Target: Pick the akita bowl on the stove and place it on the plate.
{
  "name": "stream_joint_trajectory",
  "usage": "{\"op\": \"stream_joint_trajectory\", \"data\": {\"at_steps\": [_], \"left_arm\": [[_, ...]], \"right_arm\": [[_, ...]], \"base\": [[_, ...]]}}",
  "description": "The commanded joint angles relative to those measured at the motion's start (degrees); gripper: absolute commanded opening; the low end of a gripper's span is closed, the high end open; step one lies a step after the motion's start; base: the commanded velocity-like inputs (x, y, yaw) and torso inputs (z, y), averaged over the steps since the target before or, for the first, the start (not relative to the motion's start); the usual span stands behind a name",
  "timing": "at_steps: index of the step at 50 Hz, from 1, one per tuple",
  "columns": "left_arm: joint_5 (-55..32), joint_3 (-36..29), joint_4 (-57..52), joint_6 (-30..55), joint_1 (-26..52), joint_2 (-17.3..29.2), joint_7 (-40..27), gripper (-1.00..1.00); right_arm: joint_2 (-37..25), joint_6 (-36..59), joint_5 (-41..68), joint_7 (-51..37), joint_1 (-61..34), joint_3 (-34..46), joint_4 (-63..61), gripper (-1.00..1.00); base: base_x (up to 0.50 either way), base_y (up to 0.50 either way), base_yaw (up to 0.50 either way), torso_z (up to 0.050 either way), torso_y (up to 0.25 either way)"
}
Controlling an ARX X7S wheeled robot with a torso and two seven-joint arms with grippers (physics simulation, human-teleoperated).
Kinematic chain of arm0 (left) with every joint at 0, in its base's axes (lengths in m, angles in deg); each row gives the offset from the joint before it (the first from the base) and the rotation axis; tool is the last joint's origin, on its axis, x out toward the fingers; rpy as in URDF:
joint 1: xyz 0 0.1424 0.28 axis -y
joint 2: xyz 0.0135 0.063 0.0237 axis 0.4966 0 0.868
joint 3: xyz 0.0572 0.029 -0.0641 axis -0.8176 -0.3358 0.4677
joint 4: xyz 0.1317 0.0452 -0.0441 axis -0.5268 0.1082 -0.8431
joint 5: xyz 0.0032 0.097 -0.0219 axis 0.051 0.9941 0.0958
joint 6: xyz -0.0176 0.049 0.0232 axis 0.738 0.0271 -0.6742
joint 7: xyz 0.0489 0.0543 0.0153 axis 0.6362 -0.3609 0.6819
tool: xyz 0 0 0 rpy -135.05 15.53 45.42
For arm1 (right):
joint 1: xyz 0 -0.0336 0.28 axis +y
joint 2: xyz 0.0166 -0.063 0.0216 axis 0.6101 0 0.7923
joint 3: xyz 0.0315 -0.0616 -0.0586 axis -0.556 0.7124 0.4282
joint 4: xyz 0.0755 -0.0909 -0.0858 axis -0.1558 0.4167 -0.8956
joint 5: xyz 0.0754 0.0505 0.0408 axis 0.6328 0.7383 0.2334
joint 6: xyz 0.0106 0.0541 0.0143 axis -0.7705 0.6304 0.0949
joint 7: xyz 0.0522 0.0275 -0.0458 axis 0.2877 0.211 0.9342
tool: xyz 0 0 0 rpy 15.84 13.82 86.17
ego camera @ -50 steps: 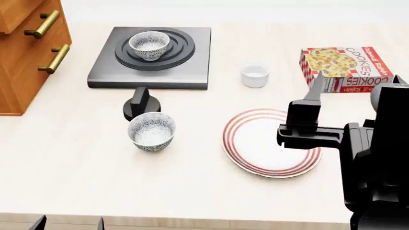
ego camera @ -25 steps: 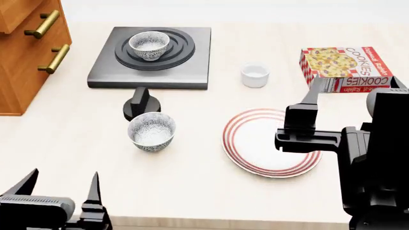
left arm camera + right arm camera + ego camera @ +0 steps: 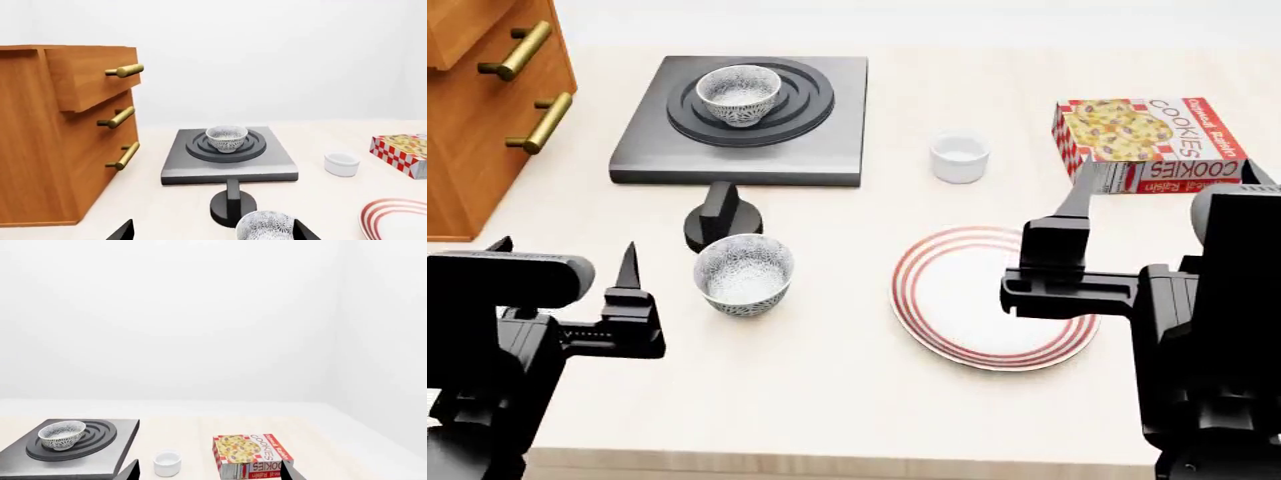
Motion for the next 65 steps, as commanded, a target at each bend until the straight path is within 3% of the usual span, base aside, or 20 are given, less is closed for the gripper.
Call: {"op": "stream_joint_trajectory", "data": {"at_steps": [1,29,65], "left_arm": [[-1.6,0.2,3.2,4.0,5.4,-0.5,0.1,1.0],[-3.5,1.2,2.6,3.5,6.0,0.1,-0.3,1.0],[-4.6,0.5,2.3,3.9,6.7,0.7,-1.0,1.0]], "right_arm": [[0.0,0.4,0.4,-0.2,-0.2,-0.1,-0.1,1.0],[-0.2,0.0,1.3,-0.6,-0.1,-0.3,0.2,1.0],[-0.5,-0.4,2.3,-1.2,0.0,-0.4,0.2,1.0]], "base": [[0.0,0.0,0.0,0.0,0.0],[0.0,0.0,0.0,0.0,0.0],[0.0,-0.18,0.0,0.0,0.0]]}}
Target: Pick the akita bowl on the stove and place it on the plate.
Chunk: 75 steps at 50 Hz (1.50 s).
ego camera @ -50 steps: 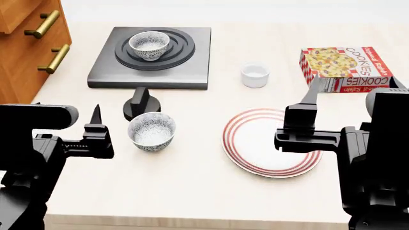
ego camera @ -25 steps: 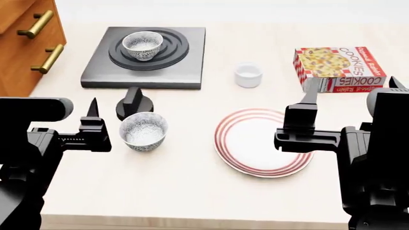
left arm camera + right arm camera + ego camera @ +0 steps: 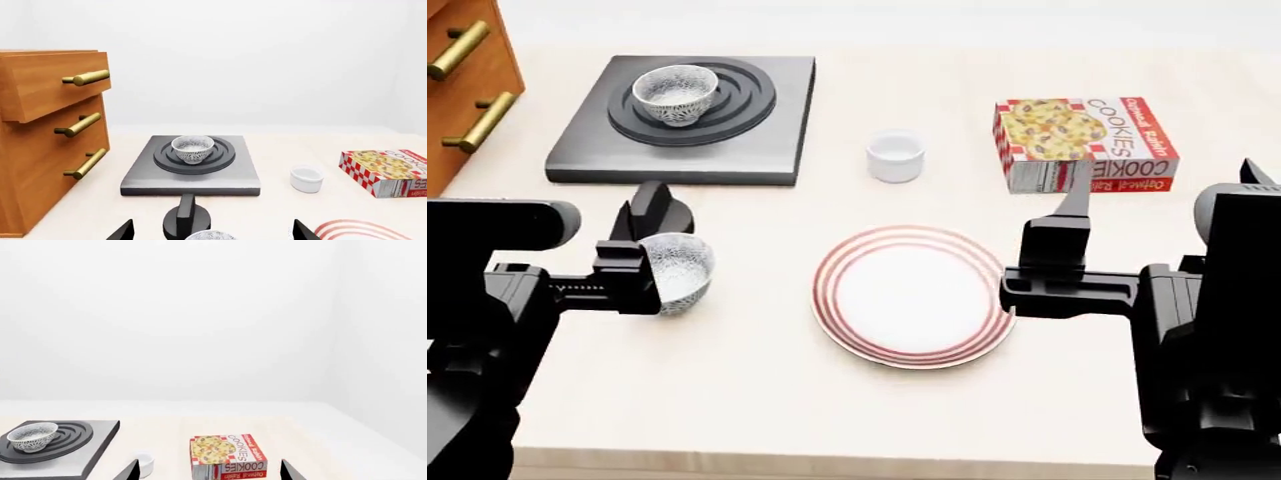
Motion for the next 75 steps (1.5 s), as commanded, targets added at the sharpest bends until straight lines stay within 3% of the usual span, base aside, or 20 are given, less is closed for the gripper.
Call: {"op": "stream_joint_trajectory", "data": {"at_steps": [1,45,75], "left_arm": [[-0.4,-0.2,-0.2,0.3,0.2,0.3,-0.3,1.0],[-1.3,-1.3,-0.1,0.0,0.4,1.0,-1.1,1.0],[-2.1,-1.7,-0.2,0.2,0.6,1.7,-1.6,1.0]], "right_arm": [[-0.1,-0.2,0.3,-0.2,0.0,0.1,0.0,1.0],[-1.2,-1.1,0.7,-1.1,0.2,1.1,0.4,1.0],[-1.6,-1.3,1.4,-1.6,0.3,1.2,0.2,1.0]], "base": [[0.0,-0.13,0.0,0.0,0.0],[0.0,-0.08,0.0,0.0,0.0],[0.19,0.0,0.0,0.0,0.0]]}}
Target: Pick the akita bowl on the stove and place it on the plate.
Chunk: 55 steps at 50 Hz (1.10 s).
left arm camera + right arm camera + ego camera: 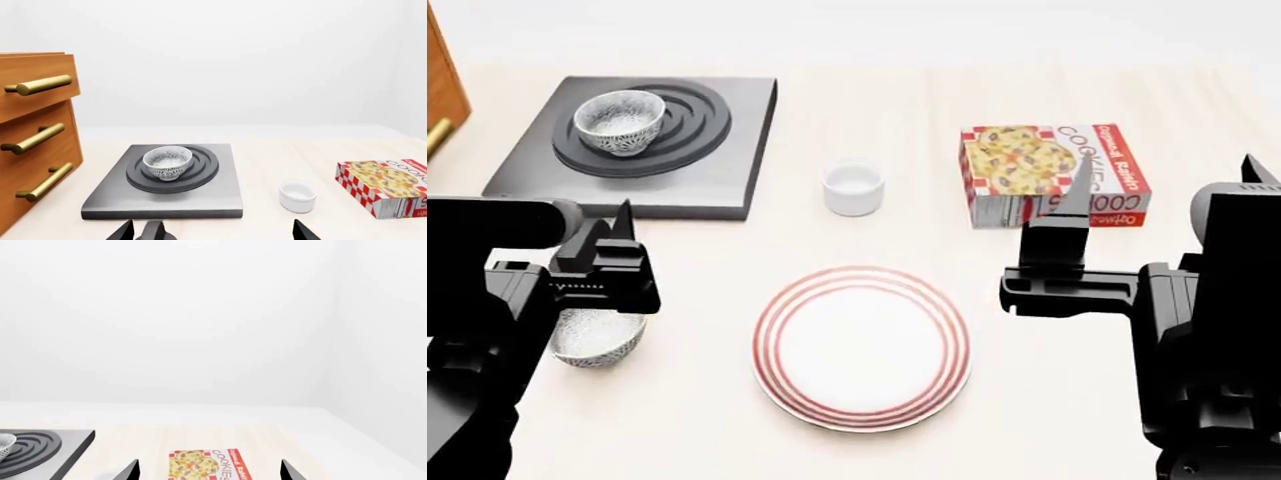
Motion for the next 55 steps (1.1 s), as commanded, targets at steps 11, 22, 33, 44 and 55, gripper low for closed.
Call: {"op": "stream_joint_trajectory", "data": {"at_steps": [11,22,33,44,55], "left_arm": [[-0.3,-0.4,0.1,-0.2,0.0,0.5,-0.3,1.0],[-0.5,-0.7,0.5,-0.5,0.2,0.6,-0.4,1.0],[-0.7,-0.9,0.1,-0.3,0.2,0.9,-0.6,1.0],[-0.5,-1.4,1.0,-1.2,0.3,1.0,-0.4,1.0],[-0.7,-1.6,1.0,-1.4,0.1,1.3,-0.6,1.0]], "right_arm": [[-0.3,0.1,0.5,-0.4,0.1,0.1,-0.2,1.0],[-0.4,0.3,0.7,-0.7,-0.1,0.3,-0.2,1.0],[-0.6,-0.3,0.9,-0.8,0.1,0.4,0.1,1.0],[-0.7,-0.1,1.2,-1.0,0.0,0.3,-0.1,1.0],[-0.8,0.2,1.5,-1.3,-0.1,0.4,-0.2,1.0]], "base": [[0.2,0.0,0.0,0.0,0.0],[0.19,0.0,0.0,0.0,0.0],[0.19,0.0,0.0,0.0,0.0],[0.19,0.0,0.0,0.0,0.0],[0.19,0.0,0.0,0.0,0.001]]}}
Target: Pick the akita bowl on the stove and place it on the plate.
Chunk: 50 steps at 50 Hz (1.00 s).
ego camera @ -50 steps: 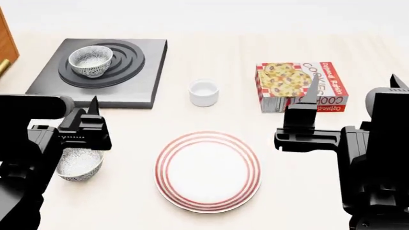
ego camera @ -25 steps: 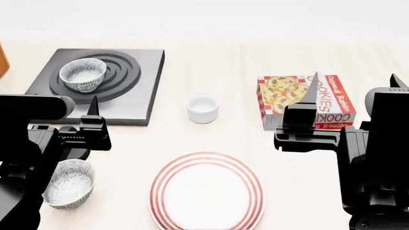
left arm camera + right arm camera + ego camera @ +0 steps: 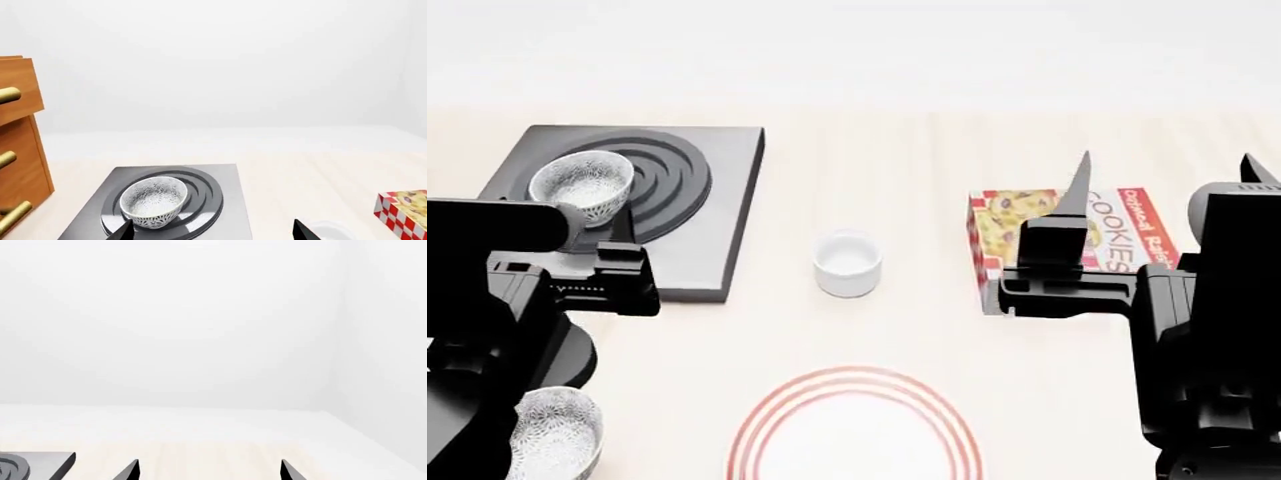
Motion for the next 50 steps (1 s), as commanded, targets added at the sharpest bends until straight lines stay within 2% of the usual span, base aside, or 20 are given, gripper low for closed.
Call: {"op": "stream_joint_trajectory", "data": {"at_steps": [1,50], "left_arm": [[-0.2,-0.2,0.1,-0.1,0.1,0.2,-0.1,1.0],[-0.8,-1.2,-0.1,-0.2,0.8,1.2,-0.7,1.0]], "right_arm": [[-0.1,0.3,0.3,-0.3,-0.1,0.0,-0.1,1.0],[-0.8,-0.4,1.3,-1.0,0.0,0.5,0.1,1.0]], "base": [[0.2,0.0,0.0,0.0,0.0],[0.21,0.0,0.0,0.0,0.0]]}}
